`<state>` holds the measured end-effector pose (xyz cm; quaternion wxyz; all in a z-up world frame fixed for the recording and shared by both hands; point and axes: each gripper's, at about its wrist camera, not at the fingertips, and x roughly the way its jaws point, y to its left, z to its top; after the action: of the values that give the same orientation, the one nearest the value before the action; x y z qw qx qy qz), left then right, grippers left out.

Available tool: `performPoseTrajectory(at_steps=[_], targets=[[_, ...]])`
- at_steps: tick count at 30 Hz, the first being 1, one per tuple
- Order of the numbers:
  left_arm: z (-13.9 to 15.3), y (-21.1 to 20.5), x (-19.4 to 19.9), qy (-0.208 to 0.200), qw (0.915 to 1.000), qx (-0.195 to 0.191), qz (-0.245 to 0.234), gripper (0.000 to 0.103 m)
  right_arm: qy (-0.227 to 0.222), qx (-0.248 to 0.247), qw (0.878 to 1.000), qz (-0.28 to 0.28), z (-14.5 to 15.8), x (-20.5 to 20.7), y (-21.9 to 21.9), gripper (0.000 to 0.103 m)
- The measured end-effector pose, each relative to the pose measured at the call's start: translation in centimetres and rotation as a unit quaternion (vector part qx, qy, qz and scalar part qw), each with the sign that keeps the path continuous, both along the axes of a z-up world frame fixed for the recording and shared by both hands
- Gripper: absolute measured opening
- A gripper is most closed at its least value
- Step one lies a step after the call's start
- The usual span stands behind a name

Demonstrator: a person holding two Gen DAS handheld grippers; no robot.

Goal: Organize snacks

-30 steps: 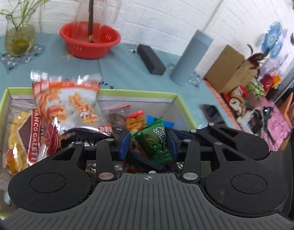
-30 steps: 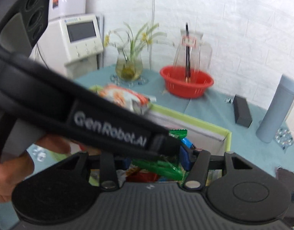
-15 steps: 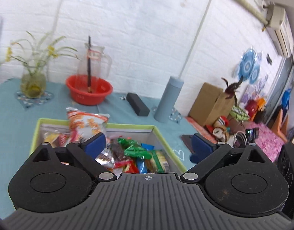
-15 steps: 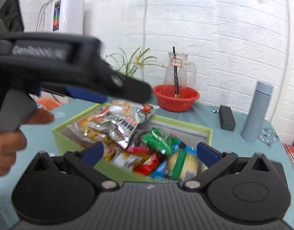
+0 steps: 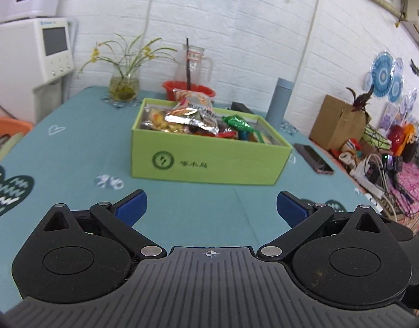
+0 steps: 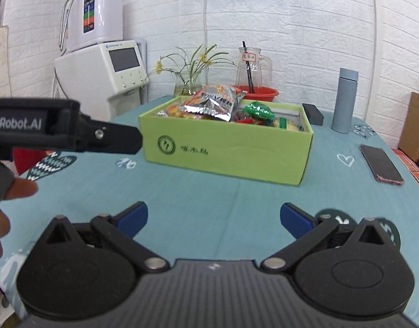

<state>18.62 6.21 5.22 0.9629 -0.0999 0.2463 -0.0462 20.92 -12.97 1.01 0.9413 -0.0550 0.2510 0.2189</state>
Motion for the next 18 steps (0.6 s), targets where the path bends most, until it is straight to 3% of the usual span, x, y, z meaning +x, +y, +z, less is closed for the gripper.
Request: performPoseTrajectory(at_steps=[7,13,18], targets=[[-0.6,-0.5,-6.9,-0.032,0.9993,0.016,0.006,0.091,-0.031,-0.002,0.999,-0.032,-0.1,-7.1,-0.1,0.103],[-0.8,-2.2,-12.5,-0.06,0.9974,0.036,-0.017,0.092,-0.079,-0.032,0.991,-0.106,-0.7,-14.2,-1.3,0.103],[-0.7,-4.1,-16.9,-0.082,0.9945,0.063,-0.016,0.092,-0.106,-0.002,0.985,-0.133,-0.5,-19.2,-3.4,0.103]])
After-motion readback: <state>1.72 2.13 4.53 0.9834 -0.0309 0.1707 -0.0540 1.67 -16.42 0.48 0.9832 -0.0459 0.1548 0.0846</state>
